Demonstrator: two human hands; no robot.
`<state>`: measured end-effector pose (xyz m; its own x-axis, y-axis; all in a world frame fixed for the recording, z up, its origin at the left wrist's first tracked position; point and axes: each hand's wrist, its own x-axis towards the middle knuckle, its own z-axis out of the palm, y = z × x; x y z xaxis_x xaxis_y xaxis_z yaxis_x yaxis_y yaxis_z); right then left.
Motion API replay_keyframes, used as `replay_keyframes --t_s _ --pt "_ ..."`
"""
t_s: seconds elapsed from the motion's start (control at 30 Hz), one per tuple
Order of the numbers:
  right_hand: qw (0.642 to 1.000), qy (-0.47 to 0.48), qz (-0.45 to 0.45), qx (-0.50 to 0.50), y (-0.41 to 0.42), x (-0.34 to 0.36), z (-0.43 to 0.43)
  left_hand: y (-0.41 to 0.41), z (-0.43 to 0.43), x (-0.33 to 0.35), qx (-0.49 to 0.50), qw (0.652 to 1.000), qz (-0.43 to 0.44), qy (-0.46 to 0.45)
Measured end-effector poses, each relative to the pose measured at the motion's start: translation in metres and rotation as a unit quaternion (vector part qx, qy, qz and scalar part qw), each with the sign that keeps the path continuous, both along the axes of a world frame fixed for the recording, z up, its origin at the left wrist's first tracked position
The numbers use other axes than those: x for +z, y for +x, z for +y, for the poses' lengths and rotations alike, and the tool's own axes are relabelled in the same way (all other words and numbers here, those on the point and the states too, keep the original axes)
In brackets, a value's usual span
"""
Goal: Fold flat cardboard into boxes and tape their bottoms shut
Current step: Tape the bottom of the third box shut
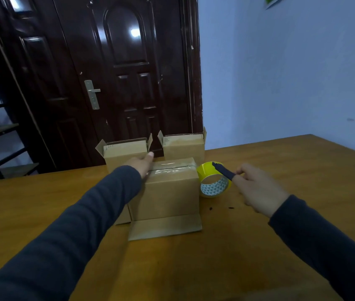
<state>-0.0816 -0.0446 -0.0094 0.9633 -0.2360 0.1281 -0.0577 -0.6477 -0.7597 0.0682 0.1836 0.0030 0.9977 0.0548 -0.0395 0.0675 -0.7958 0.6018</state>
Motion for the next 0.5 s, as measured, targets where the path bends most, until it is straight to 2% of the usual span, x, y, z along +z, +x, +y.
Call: replay_keyframes --t_s 0.1,0.3,0.4,0.5 --pt "0.999 0.045 0.002 -0.001 0.005 -0.008 0.004 0.01 0.013 0.002 -0.028 0.999 0.038 -0.023" --pt "0.998 0.063 -0.005 -0.016 0.025 -0.018 0.008 0.018 0.034 -0.018 -0.042 0.994 0.037 -0.096" --pt "0.999 0.019 -0.027 -0.03 0.03 -0.019 0.014 0.02 0.034 -0.021 -0.032 0.992 0.036 -0.113" --pt "0.993 -0.091 -0.062 -0.046 0.03 -0.018 0.025 0.024 0.033 -0.024 -0.032 0.992 0.032 -0.116"
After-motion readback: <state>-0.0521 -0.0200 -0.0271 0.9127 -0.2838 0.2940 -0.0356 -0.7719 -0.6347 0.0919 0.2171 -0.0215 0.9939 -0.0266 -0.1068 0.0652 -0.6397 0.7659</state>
